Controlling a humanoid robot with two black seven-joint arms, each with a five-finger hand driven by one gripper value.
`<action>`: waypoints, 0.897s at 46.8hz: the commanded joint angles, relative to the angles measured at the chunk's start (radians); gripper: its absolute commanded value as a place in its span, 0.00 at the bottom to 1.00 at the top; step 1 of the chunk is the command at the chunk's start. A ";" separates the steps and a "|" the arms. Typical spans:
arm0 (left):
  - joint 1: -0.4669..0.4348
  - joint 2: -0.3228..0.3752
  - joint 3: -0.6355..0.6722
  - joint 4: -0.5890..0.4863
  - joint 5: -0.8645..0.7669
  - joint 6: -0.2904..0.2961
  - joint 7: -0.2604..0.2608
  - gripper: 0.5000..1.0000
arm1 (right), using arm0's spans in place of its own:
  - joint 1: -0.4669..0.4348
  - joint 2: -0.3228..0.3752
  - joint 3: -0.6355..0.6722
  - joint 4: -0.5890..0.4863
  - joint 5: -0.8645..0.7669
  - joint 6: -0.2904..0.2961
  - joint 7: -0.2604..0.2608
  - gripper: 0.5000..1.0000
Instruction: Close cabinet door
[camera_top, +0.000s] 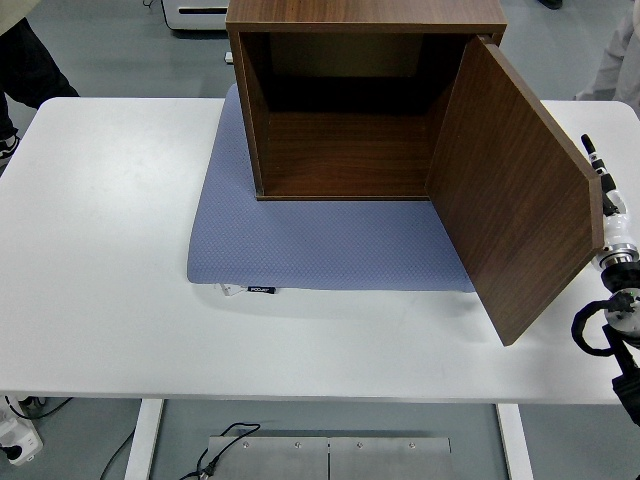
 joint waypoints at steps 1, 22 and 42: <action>-0.001 0.000 0.001 0.000 0.005 0.000 0.000 1.00 | 0.002 -0.001 -0.001 0.000 0.000 0.000 0.000 1.00; -0.001 0.000 0.000 0.000 0.001 0.000 -0.002 1.00 | -0.008 -0.009 0.001 0.003 0.000 0.001 0.000 1.00; 0.007 0.000 0.000 0.000 0.001 0.000 -0.002 1.00 | -0.008 -0.029 0.004 0.006 0.000 0.001 0.000 1.00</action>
